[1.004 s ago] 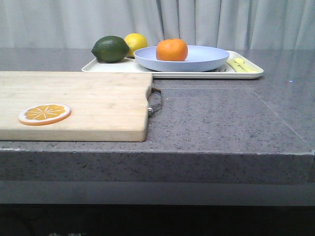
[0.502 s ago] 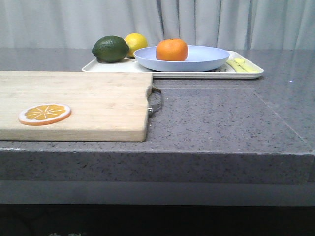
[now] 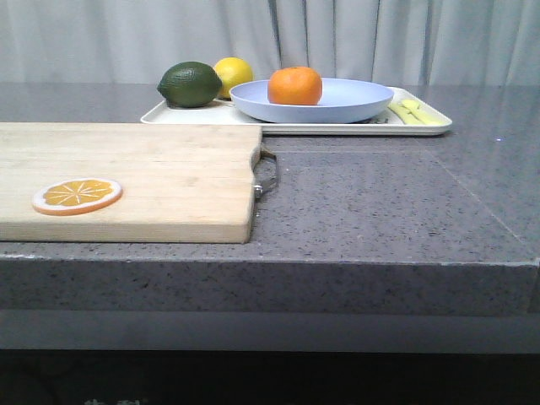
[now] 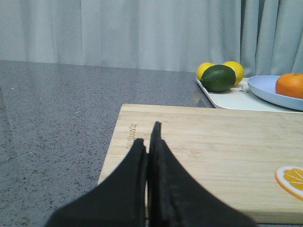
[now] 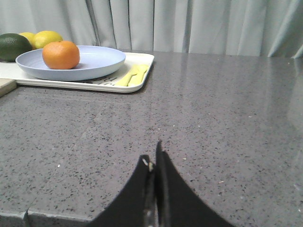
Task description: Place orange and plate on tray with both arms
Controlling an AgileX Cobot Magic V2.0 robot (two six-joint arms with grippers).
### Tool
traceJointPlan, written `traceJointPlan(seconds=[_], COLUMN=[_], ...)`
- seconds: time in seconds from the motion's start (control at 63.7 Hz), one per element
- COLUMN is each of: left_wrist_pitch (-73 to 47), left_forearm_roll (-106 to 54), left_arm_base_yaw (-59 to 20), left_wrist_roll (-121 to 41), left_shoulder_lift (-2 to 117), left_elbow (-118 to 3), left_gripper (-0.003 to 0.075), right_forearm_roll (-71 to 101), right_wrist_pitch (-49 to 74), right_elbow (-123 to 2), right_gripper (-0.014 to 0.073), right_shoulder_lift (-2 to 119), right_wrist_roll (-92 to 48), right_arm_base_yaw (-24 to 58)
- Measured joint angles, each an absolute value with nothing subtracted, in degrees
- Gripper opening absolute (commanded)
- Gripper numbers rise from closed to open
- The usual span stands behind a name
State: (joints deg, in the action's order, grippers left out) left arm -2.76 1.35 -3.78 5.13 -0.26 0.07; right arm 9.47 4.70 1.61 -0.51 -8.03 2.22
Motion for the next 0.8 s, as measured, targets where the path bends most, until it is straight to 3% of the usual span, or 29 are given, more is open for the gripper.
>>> traceJointPlan(seconds=[0.518,0.8], left_wrist_pitch=[-2.76,-2.76], left_forearm_roll=[1.35,1.35], left_arm_base_yaw=[-3.78,-3.78], left_wrist_roll=[5.13,5.13], left_shoulder_lift=[-0.26,-0.26], left_elbow=[0.07,0.07], left_gripper=[-0.0018,-0.0018], right_forearm_roll=[8.19,-1.07], right_wrist_pitch=[4.41,3.92], right_elbow=[1.61,1.61], right_gripper=[-0.0069,-0.0069], right_shoulder_lift=[-0.51,-0.51], right_wrist_roll=[-7.76,1.05], right_arm_base_yaw=[2.22,2.22])
